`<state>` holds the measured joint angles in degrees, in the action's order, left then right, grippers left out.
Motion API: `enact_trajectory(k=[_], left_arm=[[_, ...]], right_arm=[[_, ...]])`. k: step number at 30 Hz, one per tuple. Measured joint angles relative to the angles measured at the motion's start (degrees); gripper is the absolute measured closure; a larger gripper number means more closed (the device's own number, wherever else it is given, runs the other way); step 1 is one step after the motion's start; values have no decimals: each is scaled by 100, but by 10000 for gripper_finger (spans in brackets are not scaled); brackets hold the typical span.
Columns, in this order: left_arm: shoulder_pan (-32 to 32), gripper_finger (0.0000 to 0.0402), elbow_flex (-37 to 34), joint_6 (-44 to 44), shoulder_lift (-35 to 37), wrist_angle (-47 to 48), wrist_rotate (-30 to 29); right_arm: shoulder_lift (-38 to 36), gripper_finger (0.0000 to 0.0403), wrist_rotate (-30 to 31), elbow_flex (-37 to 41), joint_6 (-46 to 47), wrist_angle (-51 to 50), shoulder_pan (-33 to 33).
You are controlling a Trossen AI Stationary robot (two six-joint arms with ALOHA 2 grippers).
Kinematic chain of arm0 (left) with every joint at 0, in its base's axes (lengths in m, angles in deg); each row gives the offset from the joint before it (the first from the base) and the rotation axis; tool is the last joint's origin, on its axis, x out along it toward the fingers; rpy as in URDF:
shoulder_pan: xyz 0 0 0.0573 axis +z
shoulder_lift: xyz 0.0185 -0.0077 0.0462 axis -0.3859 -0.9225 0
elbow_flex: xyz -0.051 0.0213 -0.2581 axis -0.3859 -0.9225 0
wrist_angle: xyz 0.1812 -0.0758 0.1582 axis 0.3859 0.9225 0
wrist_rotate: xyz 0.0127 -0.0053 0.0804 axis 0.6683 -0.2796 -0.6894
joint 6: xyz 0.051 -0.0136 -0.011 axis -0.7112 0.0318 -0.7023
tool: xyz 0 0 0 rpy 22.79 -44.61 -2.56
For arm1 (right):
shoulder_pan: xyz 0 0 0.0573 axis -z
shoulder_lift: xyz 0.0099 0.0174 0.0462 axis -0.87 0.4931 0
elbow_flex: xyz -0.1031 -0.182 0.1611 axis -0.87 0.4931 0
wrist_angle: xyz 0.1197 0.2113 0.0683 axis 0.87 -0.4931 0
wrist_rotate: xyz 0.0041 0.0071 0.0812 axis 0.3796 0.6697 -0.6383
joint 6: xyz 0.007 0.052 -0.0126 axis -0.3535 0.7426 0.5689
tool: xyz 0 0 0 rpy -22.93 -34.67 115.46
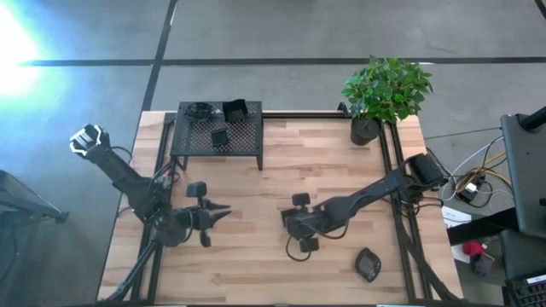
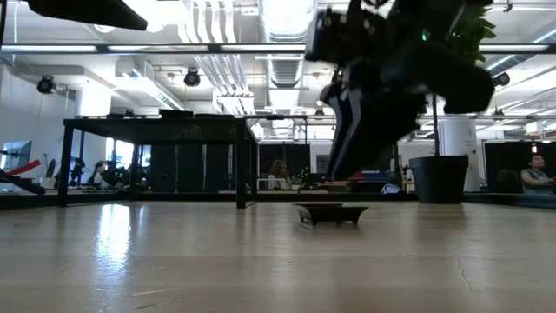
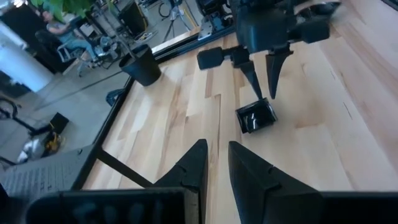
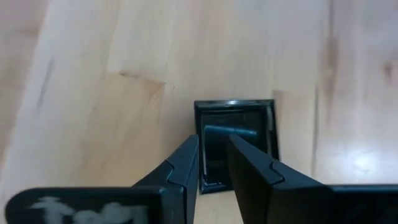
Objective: Pick & Place Mini shaped plates
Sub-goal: Stack the square plate on top of the stacked square plate on the shelf
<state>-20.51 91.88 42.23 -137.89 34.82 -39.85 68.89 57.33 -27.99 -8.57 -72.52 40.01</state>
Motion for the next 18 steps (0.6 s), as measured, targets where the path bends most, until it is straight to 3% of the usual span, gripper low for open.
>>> enact_trajectory(k=[9,18], left_arm=[[540,342,2,352,-272,-472,180],[1654,342,3,701,-1346,-1685,1419]], right_arm=[[-771,335,9,-157,-25,-503,-2],[-1672,328,14,-113,157,-898,-69]])
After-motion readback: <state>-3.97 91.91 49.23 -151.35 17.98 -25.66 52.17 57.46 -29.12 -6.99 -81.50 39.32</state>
